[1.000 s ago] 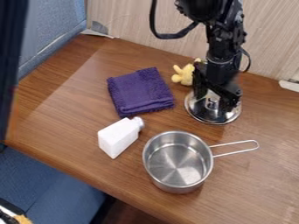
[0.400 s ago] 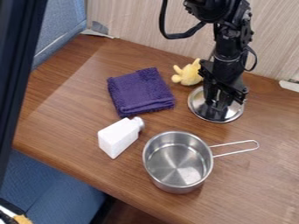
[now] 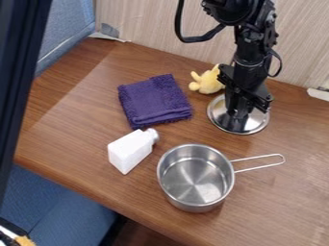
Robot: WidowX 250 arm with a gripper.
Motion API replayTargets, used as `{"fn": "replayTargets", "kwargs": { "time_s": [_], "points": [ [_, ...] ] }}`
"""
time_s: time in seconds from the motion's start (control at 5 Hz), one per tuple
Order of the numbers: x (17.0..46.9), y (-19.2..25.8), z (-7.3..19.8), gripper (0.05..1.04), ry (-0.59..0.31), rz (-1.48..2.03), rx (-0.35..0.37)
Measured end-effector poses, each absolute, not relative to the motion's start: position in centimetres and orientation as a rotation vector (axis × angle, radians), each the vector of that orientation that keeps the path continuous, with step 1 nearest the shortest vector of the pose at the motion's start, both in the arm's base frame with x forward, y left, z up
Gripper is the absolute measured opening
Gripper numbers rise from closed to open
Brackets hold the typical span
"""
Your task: Take the silver pot lid and placed it on the silver pot
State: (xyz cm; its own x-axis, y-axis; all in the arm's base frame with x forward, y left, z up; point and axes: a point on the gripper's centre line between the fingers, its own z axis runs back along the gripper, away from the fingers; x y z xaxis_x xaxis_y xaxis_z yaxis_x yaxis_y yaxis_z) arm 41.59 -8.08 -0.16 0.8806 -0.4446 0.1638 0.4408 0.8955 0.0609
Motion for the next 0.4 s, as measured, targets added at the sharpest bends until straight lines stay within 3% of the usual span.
{"fn": "replayTargets", "kwargs": {
  "time_s": [0.4],
  "points": [
    [41.71,-8.90,0.24,0.291,-0.173,-0.441,-0.034]
  ]
}}
